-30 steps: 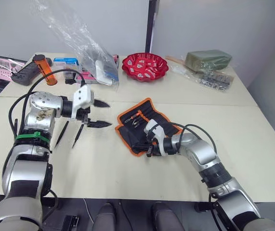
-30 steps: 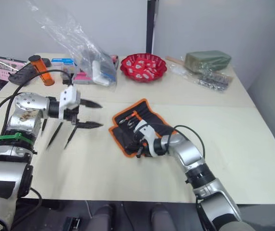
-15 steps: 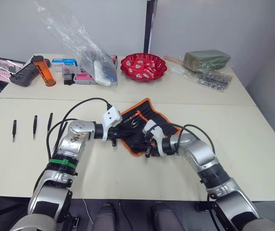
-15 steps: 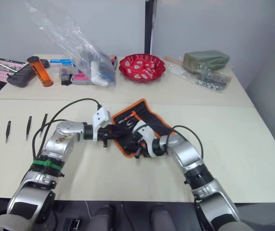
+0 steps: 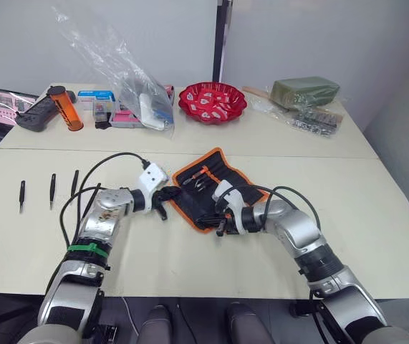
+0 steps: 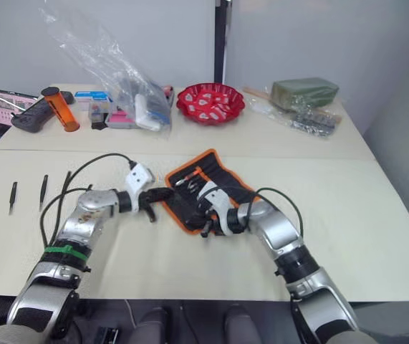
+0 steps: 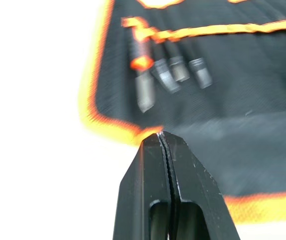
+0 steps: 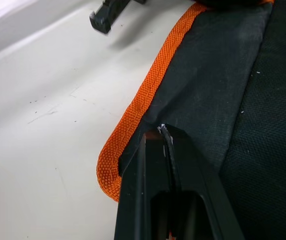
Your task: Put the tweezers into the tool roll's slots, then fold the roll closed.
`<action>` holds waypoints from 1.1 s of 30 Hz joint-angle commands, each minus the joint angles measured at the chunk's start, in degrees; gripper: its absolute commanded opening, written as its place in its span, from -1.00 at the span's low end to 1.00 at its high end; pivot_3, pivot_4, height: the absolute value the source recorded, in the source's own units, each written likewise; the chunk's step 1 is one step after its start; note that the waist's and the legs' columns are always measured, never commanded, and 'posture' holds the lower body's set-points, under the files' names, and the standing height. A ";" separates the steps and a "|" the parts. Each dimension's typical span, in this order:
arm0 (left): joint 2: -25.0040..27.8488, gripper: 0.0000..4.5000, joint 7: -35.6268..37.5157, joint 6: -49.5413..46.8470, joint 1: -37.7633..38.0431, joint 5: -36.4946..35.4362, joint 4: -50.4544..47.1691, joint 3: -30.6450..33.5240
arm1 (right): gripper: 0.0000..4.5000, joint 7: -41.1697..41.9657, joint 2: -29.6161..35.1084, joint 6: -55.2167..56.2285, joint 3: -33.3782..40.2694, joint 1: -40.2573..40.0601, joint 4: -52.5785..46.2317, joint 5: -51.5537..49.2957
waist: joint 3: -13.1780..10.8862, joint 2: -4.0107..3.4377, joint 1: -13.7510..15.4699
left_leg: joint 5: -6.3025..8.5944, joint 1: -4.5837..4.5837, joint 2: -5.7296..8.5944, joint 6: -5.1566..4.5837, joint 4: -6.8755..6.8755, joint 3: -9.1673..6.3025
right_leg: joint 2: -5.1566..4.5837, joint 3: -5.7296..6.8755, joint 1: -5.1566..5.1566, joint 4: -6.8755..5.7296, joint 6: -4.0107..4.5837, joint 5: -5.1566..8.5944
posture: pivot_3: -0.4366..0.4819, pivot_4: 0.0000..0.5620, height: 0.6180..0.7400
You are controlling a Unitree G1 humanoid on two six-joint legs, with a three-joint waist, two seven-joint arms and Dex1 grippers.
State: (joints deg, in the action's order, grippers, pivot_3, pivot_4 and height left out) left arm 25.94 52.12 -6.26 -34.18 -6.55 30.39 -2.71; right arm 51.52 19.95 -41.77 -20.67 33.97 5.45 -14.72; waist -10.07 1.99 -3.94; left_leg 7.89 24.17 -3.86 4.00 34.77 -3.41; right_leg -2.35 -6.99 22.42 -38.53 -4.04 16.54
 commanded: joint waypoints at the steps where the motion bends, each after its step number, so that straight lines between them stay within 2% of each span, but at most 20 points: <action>1: 0.13 -0.99 0.62 -0.62 0.28 -3.98 -2.58 3.41 | -1.00 0.00 1.21 -2.66 -1.71 -1.79 1.37 1.39 | 0.00 0.00 0.15 | 0.00 0.01 0.00 0.00 0.00 0.00 | -0.01 0.00 -0.01 0.02 0.00 0.00 | -0.05 -0.47 0.82; 10: -2.06 -0.99 -0.20 -6.00 -1.03 -10.70 -12.74 6.21 | -1.00 1.04 0.88 -2.01 -0.85 -1.49 -0.31 0.27 | 0.00 0.00 0.39 | 0.00 0.07 0.00 0.00 -0.03 -0.01 | -0.01 0.01 0.00 0.13 0.00 0.00 | -0.05 -0.47 0.82; 16: -3.58 -0.99 -2.28 -4.23 1.25 -4.64 -11.86 -0.15 | -1.00 1.79 -0.06 -0.14 0.96 -0.94 -1.84 -0.90 | 0.00 0.00 0.26 | 0.01 0.11 0.00 -0.01 -0.06 -0.01 | -0.01 0.01 -0.05 0.38 -0.01 -0.01 | -0.05 -0.47 0.82; 19: -2.30 -0.99 -5.28 0.03 3.46 2.00 -9.92 -3.98 | -1.00 2.86 -0.21 0.55 2.04 -1.13 -3.38 -2.12 | -0.01 0.00 -0.04 | 0.03 0.15 0.00 -0.03 -0.12 0.00 | -0.01 0.00 -0.01 0.46 -0.01 -0.02 | -0.05 -0.47 0.82; 24: -3.05 -0.99 -8.98 0.78 7.03 3.90 -11.18 -4.79 | -1.00 6.92 1.66 1.17 3.30 -1.00 -6.70 -4.84 | -0.02 0.00 0.14 | 0.03 0.22 0.00 -0.03 -0.16 0.01 | -0.02 -0.01 0.07 0.48 -0.01 -0.02 | -0.05 -0.47 0.82; 26: -3.30 -0.99 -9.87 1.06 7.24 3.74 -10.74 -4.42 | -1.00 7.44 0.90 6.49 4.93 -1.25 -7.06 -5.25 | -0.02 0.01 0.10 | 0.03 0.20 -0.01 -0.03 -0.15 0.01 | -0.02 0.00 0.05 0.48 -0.01 -0.02 | -0.05 -0.47 0.82; 31: -3.62 -0.99 -9.58 1.59 7.79 2.42 -10.65 -3.90 | -1.00 8.66 -0.96 11.87 6.89 3.12 -0.68 -5.52 | -0.02 0.00 -0.10 | 0.03 0.16 -0.01 -0.02 -0.15 0.03 | -0.02 -0.01 0.04 0.49 -0.02 -0.02 | -0.05 -0.47 0.82; 33: -3.85 -0.99 -9.21 1.51 8.13 1.59 -10.84 -3.50 | -1.00 10.25 -1.86 14.19 6.61 6.78 6.83 -4.32 | -0.02 0.00 -0.05 | 0.03 0.16 -0.01 -0.03 -0.15 0.04 | -0.02 -0.01 0.05 0.48 -0.01 -0.02 | -0.05 -0.47 0.82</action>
State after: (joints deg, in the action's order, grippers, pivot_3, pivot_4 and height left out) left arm 22.13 42.95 -4.00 -27.04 -4.76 19.03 -6.52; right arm 60.31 18.50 -30.35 -15.24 38.27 8.38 -19.22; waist -10.09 1.99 -3.98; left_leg 7.92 24.32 -3.87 3.98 34.62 -3.37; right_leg -2.37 -7.01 22.47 -38.05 -4.05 16.52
